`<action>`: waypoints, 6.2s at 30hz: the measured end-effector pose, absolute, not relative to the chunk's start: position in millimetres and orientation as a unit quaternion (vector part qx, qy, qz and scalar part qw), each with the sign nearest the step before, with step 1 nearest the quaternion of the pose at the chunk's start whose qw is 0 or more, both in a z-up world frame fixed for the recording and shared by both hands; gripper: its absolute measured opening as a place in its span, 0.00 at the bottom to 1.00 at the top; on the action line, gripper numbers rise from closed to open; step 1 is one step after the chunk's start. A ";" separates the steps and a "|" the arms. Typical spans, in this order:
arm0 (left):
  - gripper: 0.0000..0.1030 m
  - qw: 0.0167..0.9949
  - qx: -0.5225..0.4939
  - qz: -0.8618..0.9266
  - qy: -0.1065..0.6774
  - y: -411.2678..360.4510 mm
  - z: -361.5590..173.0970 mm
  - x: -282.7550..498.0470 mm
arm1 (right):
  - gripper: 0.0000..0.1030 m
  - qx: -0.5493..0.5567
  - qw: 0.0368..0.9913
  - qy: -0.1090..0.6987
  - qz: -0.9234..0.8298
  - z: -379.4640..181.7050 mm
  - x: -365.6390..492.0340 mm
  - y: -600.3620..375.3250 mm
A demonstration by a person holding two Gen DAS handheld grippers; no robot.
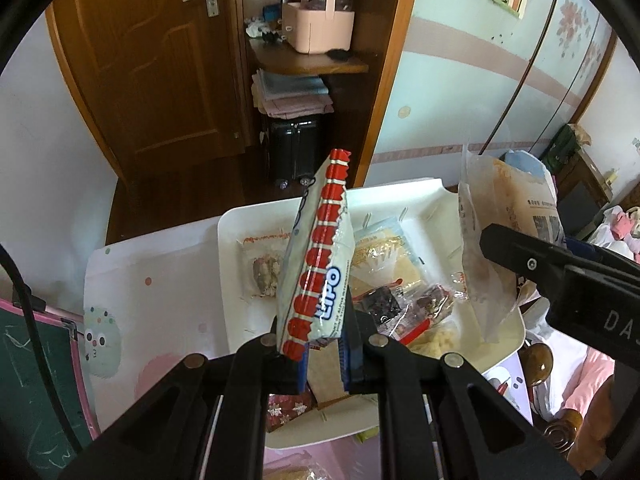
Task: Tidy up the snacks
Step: 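Lower the Lipo bag into the tray and open the left tool while the right tool releases the puffed bag, then withdraw both tools from the tray back over the table, then grasp the rice-cracker bag with the left tool while the right tool grasps the OATS bar, then lift both snacks and carry them over the white tray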
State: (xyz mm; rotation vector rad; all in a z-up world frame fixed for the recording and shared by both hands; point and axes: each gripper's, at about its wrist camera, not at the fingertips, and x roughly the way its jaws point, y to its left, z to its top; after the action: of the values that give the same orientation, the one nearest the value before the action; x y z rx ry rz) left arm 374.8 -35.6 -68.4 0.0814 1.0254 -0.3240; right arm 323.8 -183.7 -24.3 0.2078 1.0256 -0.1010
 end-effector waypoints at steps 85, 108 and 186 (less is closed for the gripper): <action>0.81 0.897 0.057 -0.078 0.432 -14.4 -41.6 112.5 | 0.86 -0.007 0.902 0.429 0.044 2.6 100.7 -169.6; 0.81 0.841 0.125 -0.152 0.504 63.6 -159.9 118.4 | 0.85 -0.160 0.823 0.507 0.201 -132.3 62.2 -154.5; 0.53 0.877 0.065 -0.126 0.460 13.5 -10.5 202.9 | 0.38 0.011 0.884 0.456 0.104 33.8 164.5 -136.2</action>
State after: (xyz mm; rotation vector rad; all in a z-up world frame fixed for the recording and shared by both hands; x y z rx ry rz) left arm 202.9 13.5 -10.5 0.1347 0.9590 -0.2634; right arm 164.5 -136.2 33.8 0.0233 0.9498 0.2155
